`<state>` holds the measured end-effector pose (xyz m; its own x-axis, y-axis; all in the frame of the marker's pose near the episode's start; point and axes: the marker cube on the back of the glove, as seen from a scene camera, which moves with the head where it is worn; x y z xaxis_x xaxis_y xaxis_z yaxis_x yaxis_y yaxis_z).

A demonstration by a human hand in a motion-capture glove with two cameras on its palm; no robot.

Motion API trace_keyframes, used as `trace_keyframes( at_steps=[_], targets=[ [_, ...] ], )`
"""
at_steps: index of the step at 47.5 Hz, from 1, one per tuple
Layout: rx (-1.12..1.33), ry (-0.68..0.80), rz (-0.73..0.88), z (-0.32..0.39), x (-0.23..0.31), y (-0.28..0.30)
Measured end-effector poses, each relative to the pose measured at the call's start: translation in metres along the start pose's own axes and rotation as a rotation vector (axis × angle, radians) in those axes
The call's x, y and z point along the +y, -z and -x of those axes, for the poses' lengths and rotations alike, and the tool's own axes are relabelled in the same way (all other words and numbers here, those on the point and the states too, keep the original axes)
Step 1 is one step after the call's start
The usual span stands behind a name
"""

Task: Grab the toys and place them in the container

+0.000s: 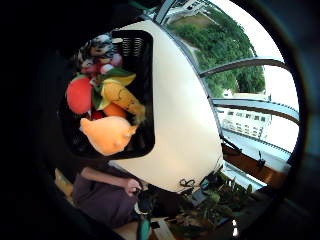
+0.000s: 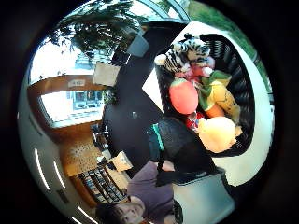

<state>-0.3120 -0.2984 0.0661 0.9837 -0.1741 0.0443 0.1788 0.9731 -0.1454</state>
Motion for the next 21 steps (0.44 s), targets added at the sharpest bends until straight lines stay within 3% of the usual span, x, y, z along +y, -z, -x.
trace_keyframes(
  at_steps=[3, 21],
  targets=[
    [-0.066, 0.165, 0.014, 0.013, 0.001, -0.005],
    [-0.029, 0.2, -0.021, 0.016, -0.001, -0.007]
  ],
)
